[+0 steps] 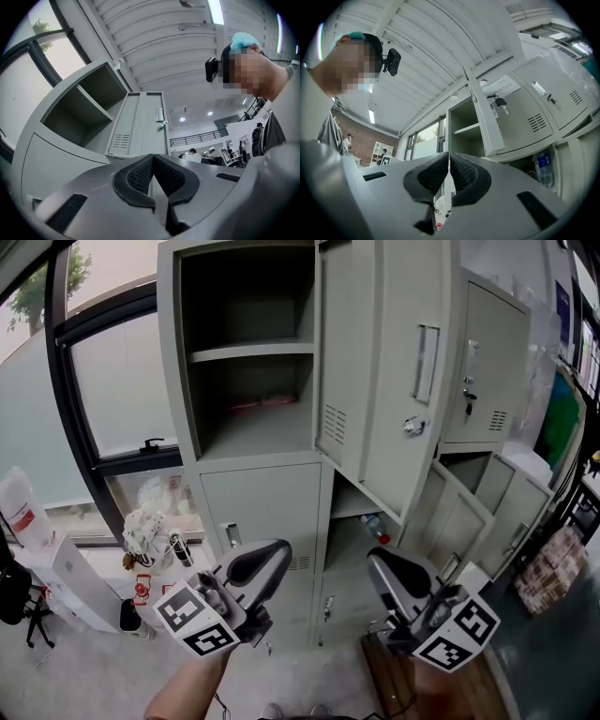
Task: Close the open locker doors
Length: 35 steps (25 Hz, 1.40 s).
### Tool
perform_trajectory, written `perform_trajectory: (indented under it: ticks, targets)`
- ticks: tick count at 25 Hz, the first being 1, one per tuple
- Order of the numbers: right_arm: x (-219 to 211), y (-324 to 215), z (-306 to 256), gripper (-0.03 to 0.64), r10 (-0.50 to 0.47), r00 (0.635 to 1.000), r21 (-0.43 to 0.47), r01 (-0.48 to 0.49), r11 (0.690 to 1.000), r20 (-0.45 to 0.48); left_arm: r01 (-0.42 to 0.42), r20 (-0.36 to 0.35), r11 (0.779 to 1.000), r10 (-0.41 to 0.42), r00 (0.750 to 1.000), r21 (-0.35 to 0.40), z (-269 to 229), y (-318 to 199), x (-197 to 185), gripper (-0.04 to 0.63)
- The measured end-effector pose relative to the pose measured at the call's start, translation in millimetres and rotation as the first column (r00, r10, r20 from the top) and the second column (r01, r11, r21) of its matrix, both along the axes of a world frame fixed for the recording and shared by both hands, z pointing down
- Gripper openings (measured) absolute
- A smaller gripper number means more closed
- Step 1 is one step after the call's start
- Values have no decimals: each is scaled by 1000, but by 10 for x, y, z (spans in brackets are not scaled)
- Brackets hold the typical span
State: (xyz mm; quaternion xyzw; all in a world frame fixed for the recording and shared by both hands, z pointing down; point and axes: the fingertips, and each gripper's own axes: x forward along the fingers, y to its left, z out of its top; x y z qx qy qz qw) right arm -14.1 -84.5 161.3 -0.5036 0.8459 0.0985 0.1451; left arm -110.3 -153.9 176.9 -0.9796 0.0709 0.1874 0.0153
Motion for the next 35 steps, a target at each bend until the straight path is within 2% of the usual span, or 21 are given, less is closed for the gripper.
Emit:
perform_trajectory:
  ticks: [7,14,26,35]
  targets:
    - [-16,62,-321,17,107,994,60,-106,993,-24,-98,-4,994,98,995,44,-190,-1,61,11]
    - [76,91,-678,17,208,977,124,-202,972,-39,-158,-22,985,159,987,73,-376,-26,119,12]
    - [273,76,-1196,17,322,945,201,-304,931,-62,-228,-48,968,234,971,105,-583,-99,261,12]
    - [482,148,-1617,17,410,909,262,-380,887,-70,-260,-69,960,267,961,104,-612,-161,297,12]
